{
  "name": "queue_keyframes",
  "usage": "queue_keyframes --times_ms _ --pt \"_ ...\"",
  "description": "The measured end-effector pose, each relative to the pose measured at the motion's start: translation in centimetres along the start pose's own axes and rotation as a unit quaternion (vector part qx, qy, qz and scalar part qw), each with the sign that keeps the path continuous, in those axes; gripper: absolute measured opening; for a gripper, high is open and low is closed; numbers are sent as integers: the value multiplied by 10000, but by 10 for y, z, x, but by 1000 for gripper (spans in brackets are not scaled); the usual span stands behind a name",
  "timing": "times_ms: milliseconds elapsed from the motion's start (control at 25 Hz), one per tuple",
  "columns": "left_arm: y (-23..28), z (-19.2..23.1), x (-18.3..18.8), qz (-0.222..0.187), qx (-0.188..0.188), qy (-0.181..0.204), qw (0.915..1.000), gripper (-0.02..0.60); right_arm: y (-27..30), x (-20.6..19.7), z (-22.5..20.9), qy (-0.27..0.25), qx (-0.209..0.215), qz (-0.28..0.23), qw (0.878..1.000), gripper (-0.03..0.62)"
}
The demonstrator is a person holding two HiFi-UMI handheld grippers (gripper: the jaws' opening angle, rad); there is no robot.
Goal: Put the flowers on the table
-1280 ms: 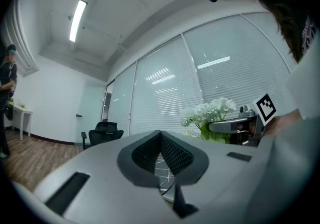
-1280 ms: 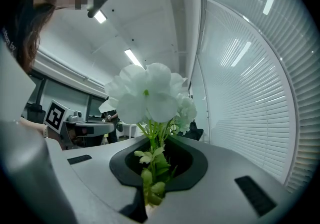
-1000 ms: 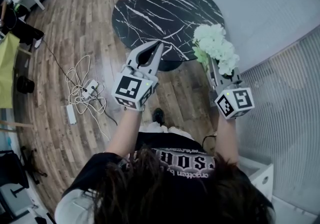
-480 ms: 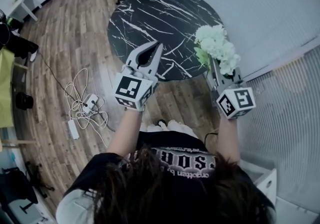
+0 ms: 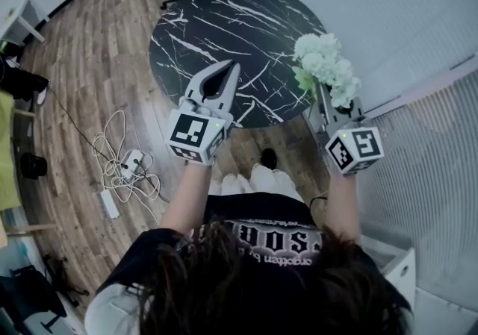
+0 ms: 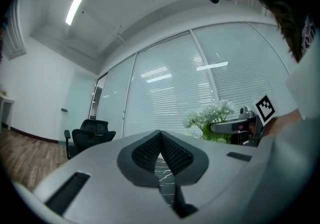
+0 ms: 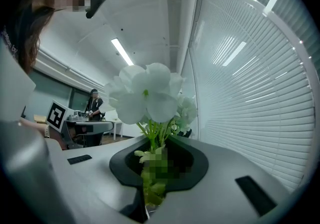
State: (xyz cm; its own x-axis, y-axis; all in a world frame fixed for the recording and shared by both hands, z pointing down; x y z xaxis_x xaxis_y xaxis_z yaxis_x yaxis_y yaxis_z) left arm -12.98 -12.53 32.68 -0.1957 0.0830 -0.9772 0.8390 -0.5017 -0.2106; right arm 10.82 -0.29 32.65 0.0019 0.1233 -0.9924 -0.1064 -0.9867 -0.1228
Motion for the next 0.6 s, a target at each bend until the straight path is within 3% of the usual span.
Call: queue_keyframes --times_ms 600 --pt "73 27 -27 81 190 178 9996 2 70 -28 -69 83 308 18 9995 51"
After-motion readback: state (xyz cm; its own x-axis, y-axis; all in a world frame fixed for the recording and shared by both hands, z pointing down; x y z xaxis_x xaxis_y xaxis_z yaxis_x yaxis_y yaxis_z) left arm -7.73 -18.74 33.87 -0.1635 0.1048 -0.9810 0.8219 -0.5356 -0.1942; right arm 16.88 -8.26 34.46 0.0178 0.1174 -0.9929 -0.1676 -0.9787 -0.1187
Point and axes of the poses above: the fingertips, and each gripper's own axes: y forward along the fingers, z to its left, x out of its top, the point moved 8 cm from there along -y, backward along the fingers, and after that the axes turned 6 degrees about -z, right-handed, at the moved point
